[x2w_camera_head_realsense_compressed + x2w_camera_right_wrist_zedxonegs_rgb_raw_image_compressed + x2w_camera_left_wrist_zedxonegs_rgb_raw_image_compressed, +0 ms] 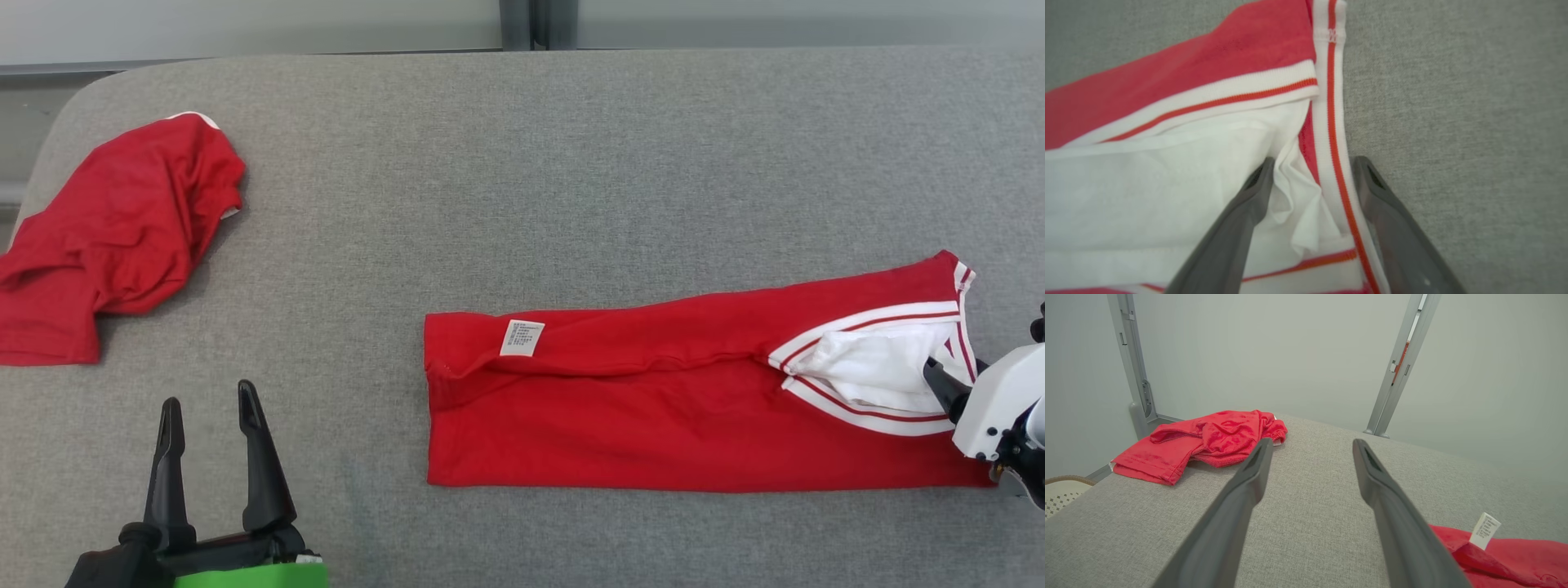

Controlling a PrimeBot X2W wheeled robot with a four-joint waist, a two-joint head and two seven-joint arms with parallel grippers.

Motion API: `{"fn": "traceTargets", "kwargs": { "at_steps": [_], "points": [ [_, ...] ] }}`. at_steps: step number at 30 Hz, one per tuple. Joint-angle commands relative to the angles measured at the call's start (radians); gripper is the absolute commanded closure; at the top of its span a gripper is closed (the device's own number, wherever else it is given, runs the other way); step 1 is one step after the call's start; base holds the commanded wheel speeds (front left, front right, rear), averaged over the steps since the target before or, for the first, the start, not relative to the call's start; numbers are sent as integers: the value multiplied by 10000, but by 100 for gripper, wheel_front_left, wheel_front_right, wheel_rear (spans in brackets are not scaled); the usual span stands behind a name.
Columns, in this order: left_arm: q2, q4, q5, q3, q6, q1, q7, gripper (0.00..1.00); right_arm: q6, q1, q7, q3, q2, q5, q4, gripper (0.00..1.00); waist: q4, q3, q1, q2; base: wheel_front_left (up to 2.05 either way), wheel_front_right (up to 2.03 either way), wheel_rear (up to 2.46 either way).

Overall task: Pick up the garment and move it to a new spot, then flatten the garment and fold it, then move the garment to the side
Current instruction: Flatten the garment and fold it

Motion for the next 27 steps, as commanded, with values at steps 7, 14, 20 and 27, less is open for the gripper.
{"fn": "traceTargets", "kwargs": {
  "at_steps": [7,14,20,27],
  "points": [
    [3,123,-202,-30,4,-158,0,0,71,568,177,878,-131,1365,-241,100,313,-283,1,0,0,0,0],
    [3,202,-296,23,-54,104,0,0,31,641,-496,504,-1582,2135,-320,100,332,-675,1,0,0,0,0],
    [3,124,-203,115,-111,206,-2,0,33,927,-619,-548,-3153,2621,180,100,356,-886,1,0,0,0,0],
    [4,34,-279,304,-22,277,0,0,36,1204,64,-1069,-3993,3184,-975,100,165,-988,1,0,0,0,0]
  ]
}}
